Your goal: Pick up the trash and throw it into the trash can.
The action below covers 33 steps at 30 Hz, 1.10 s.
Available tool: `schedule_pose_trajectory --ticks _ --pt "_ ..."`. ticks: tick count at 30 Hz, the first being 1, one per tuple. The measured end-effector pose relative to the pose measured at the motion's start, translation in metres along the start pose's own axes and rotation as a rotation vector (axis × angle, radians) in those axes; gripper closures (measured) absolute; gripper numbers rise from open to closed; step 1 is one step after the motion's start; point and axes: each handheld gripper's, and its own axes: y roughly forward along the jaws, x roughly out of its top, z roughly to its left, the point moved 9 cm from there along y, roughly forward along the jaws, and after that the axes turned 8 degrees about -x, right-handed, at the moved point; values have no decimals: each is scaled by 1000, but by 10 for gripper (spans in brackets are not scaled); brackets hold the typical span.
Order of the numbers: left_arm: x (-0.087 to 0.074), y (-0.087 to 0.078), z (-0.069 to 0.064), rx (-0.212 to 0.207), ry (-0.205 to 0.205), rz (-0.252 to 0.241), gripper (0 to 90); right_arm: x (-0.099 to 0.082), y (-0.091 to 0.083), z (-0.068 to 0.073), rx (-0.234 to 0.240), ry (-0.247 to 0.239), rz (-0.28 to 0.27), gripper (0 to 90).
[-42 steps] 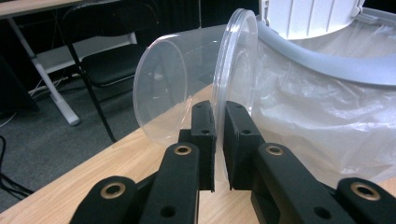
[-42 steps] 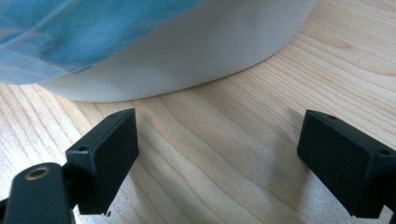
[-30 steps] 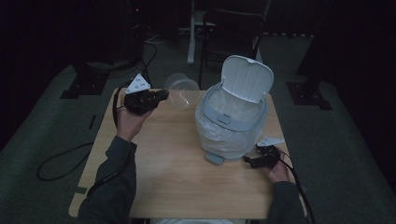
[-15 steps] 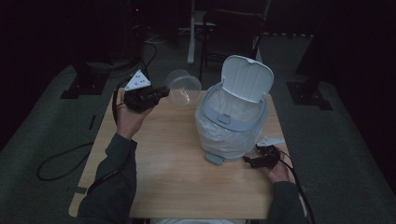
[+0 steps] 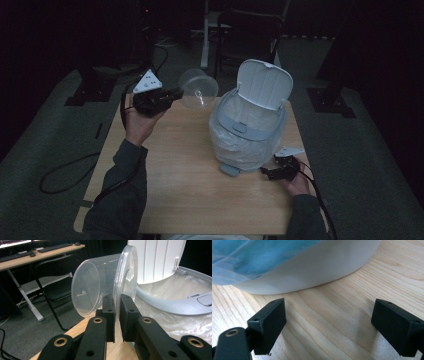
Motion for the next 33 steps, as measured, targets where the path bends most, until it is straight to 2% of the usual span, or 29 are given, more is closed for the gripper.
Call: schedule_pose_trajectory --ticks 10,33 --pt "13 0 -4 -26 0 -25 845 0 0 0 0 0 0 117" --pt "41 12 -20 -60 54 -30 845 0 0 0 0 -1 -1 117"
